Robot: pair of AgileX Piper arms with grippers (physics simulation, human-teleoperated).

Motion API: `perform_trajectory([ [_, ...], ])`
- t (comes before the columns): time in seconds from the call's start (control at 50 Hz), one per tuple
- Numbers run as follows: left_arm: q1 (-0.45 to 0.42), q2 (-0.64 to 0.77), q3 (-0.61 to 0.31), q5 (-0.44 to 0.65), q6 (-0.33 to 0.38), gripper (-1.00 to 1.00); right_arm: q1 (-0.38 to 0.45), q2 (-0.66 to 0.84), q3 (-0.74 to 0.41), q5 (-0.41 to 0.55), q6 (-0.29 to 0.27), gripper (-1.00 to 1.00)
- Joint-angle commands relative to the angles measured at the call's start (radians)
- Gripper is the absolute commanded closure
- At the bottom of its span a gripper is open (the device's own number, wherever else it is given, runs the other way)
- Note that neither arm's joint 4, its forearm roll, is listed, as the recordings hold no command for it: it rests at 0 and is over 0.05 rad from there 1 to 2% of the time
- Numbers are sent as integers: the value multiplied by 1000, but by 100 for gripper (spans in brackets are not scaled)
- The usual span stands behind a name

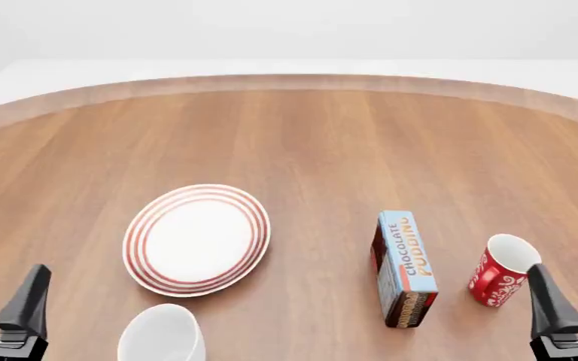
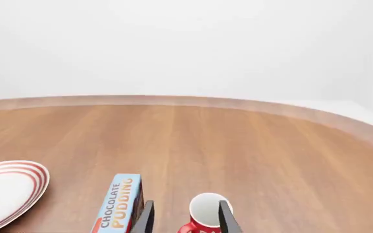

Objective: Pick up the white mug and put it on the plate, and put the chocolate pudding to the right of the plate.

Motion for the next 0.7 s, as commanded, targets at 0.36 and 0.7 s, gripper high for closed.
perform_trajectory([
  [0.36,0,0,0,0,0,-100,66,4,-45,59,-45,-100],
  [0.7,0,0,0,0,0,-100,141,62,-109,81,-65,-100],
])
